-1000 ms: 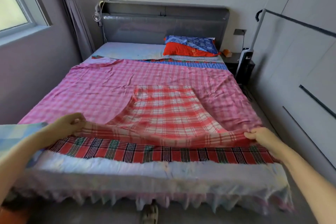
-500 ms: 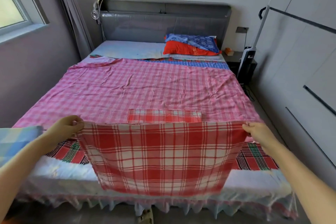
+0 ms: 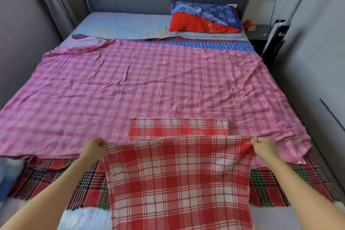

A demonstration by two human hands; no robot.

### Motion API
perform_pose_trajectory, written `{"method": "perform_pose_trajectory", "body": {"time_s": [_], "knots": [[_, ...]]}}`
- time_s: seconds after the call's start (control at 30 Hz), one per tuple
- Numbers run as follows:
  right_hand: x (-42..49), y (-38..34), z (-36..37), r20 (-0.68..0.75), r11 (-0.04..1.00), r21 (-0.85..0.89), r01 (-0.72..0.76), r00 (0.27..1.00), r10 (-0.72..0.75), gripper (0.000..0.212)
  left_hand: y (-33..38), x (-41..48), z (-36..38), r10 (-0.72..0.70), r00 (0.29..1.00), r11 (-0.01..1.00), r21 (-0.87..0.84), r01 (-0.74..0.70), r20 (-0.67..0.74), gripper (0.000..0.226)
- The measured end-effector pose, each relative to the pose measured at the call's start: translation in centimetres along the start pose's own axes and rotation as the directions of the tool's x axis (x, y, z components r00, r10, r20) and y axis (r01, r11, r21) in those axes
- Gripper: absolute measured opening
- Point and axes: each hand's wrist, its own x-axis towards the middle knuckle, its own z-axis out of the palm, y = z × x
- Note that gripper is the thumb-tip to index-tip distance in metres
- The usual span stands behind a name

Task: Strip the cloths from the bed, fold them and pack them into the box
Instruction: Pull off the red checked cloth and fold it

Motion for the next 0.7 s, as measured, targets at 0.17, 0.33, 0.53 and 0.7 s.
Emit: {"method": "perform_pose_trajectory", "body": {"time_s": [0.17, 0.33, 0.53, 0.7], "knots": [[6.8, -2.0, 5.1, -0.049, 0.988, -0.114, -0.106, 0.994, 0.101, 0.036, 1.2, 7.1, 4.4, -0.023, 0.999, 0.999, 0.042, 0.024, -0.025, 0.016], [14.0, -3.6, 10.2, -0.157, 0.974, -0.134, -0.184, 0.974, 0.162, 0.038, 2.0, 14.0, 8.9, -0.027, 0.993, 1.000, -0.005, 0.027, -0.118, 0.010], [18.8, -2.0, 17.9, -0.199, 0.974, -0.115, -0.196, 0.965, 0.171, 0.041, 0.2, 19.6, 15.4, -0.121, 0.976, 0.992, -0.001, 0.122, -0.180, 0.015], [20.9, -0.5, 22.1, -0.164, 0.968, -0.163, -0.190, 0.973, 0.163, 0.030, -3.2, 21.9, 19.0, -0.188, 0.965, 0.977, 0.065, 0.202, -0.181, 0.017]]}}
